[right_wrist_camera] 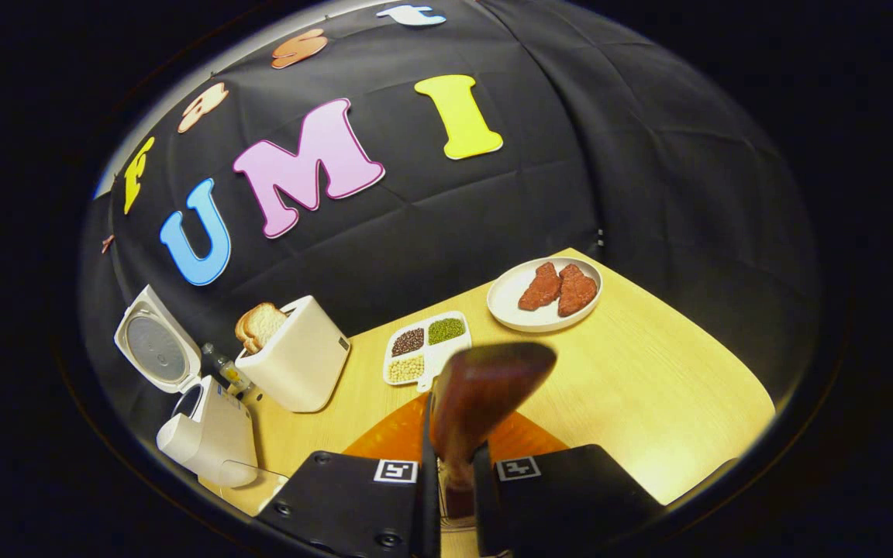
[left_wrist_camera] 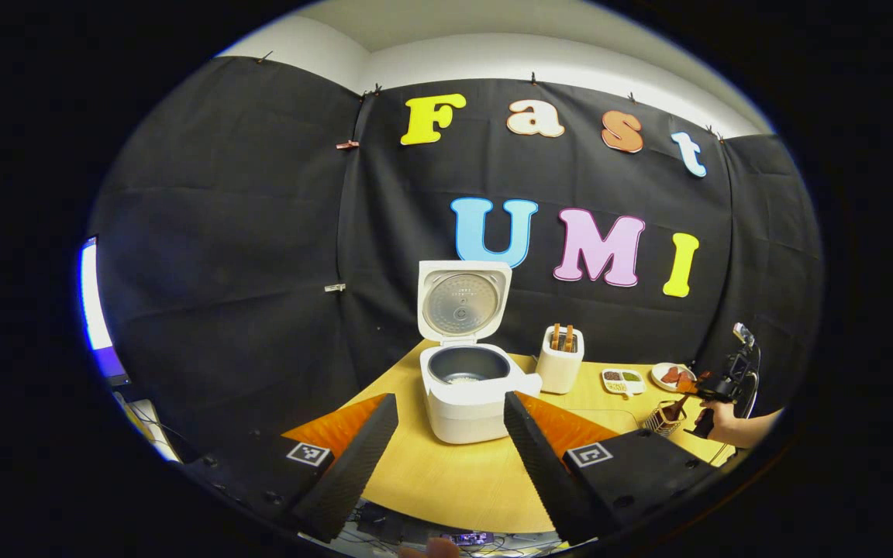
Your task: Close the left gripper, press the button to open the rice cooker; take a wooden spoon from the chopstick holder with the right hand, scoop a spoonful of rice and pour it into the rice cooker, then put the wooden spoon back into the chopstick holder.
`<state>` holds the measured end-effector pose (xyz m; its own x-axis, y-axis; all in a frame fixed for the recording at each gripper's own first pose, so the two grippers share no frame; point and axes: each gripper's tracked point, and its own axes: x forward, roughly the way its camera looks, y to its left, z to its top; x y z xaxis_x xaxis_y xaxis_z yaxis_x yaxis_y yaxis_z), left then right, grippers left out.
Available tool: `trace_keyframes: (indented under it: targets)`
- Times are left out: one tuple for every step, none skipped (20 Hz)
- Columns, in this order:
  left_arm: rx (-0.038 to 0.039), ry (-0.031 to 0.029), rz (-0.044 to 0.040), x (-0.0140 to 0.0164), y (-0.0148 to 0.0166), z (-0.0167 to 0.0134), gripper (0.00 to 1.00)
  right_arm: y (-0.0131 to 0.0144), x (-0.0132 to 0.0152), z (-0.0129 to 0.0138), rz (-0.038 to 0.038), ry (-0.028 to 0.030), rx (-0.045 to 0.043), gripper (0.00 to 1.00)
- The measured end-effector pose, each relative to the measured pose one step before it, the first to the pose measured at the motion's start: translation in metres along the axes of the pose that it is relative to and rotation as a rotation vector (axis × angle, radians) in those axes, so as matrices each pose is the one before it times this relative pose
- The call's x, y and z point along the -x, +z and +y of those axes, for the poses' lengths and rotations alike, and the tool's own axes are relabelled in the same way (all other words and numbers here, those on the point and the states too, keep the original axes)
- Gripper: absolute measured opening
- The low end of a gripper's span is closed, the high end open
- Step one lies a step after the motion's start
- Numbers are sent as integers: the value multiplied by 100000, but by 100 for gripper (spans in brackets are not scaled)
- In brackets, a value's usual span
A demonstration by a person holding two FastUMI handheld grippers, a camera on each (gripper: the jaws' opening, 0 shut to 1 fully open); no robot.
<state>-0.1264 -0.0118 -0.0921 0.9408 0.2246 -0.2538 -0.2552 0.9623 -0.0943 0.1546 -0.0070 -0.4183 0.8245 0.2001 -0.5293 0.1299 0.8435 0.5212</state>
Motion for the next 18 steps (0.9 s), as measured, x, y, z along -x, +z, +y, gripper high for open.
trace_keyframes:
  targets:
    - [165, -688, -75, -75, 42, -118, 95, 204, -25, -21, -391, -996, -830, 26]
    - [-108, -590, -47, -165, 36, -61, 95, 322, 244, -224, 154, -1057, -610, 28]
    - [-130, -577, -45, -244, 136, -56, 95, 23, 367, -151, 880, -1680, -708, 35]
    - [-29, -901, -97, -241, 138, -166, 95, -5, 355, -355, 950, -1537, -264, 29]
    - [90, -1036, -363, -323, 296, -142, 95, 47, 255, -455, 249, -2333, 330, 49]
    - [220, -1031, -391, -371, 360, -78, 95, 136, 467, -571, -66, -2308, 132, 66]
    - [307, -1463, -392, -444, 541, -200, 95, 222, 713, -324, -51, -1041, -155, 73]
    - [130, -1624, -925, -492, 629, -338, 95, 106, 703, -277, -148, -1319, 189, 75]
    - [67, -1359, -857, -673, 825, -155, 95, 35, 607, -381, -45, -1807, 1119, 83]
    - [241, -1344, -1112, -665, 683, -50, 95, -96, 614, -412, -31, -1873, 1138, 84]
    - [455, -1402, -1521, -706, 943, -134, 95, -104, 972, -193, 549, -620, 620, 87]
    - [506, -1586, -1849, -682, 943, -142, 95, -185, 1039, -237, 264, -1077, -63, 86]
    - [401, -1471, -1772, -823, 1056, -99, 95, -78, 1046, -161, 73, -605, 505, 90]
    - [244, -1485, -1880, -934, 849, -85, 95, 30, 974, -329, -1092, -1123, 660, 91]
    - [-110, -1620, -2020, -959, 1071, -122, 95, -133, 1072, -203, -438, -572, 1205, 92]
    - [-614, -1343, -2430, -1056, 1064, 7, 95, -19, 1131, -203, -610, -943, 913, 92]
    - [-634, -1561, -2965, -1176, 1331, 68, 95, 66, 1308, -246, -274, -288, 658, 96]
    - [-218, -2118, -2855, -1399, 1236, -30, 95, 253, 1264, -167, -806, -578, 42, 96]
